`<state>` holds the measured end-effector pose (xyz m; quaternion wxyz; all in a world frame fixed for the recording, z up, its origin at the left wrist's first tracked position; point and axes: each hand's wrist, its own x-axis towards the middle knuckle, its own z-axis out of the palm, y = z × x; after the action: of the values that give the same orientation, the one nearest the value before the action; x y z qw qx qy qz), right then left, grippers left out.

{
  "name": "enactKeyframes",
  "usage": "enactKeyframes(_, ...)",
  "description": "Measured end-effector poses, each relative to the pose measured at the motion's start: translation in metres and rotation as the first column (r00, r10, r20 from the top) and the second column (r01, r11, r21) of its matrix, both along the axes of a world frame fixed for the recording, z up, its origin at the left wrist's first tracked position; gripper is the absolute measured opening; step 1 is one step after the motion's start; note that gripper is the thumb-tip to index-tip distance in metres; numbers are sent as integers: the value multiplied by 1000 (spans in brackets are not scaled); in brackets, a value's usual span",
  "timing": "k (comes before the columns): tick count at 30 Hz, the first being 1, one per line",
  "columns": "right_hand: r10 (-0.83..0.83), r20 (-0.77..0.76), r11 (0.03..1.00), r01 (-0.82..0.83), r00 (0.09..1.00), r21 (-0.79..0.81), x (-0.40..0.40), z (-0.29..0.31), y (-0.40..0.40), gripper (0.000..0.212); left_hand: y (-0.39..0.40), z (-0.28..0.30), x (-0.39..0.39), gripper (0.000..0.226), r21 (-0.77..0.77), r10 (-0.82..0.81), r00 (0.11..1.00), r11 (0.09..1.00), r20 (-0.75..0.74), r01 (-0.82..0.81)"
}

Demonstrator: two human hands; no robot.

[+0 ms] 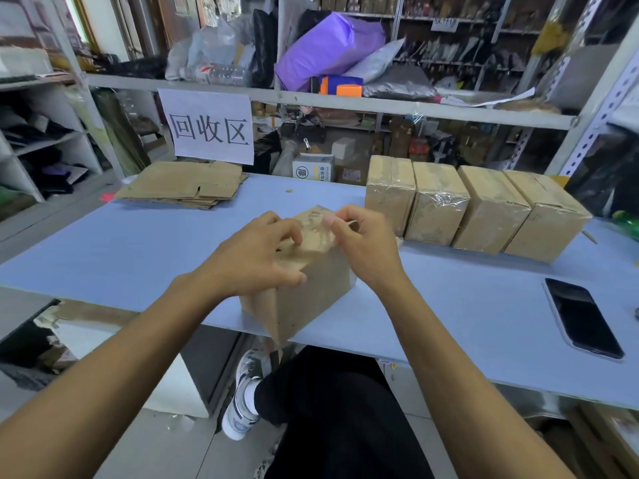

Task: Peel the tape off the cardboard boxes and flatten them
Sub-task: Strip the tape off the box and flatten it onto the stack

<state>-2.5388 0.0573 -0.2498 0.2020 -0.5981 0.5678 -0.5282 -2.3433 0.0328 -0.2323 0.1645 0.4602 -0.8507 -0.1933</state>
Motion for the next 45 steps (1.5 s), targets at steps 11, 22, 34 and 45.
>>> enactKeyframes(11, -13, 0, 1000, 13, 1000, 12, 20, 14, -5, 12, -3, -2, -2, 49, -182, 111, 969, 971, -219, -152)
enactKeyframes(22, 72, 107, 997, -70, 992, -26, 22, 13, 13, 7, 0, -13, -21, 8, -185, 93, 813, 953, -575, -240)
enactKeyframes(34, 54, 34, 999, -53, 998, -11, 29, -10, 19, 21, 2, -8, -11, 9, 107, 54, 821, 994, -569, 9)
enactKeyframes(45, -32, 32, 999, 32, 999, -26, 19, -14, 19, 13, -11, -2, -22, 5, 114, 152, 855, 987, -496, -110)
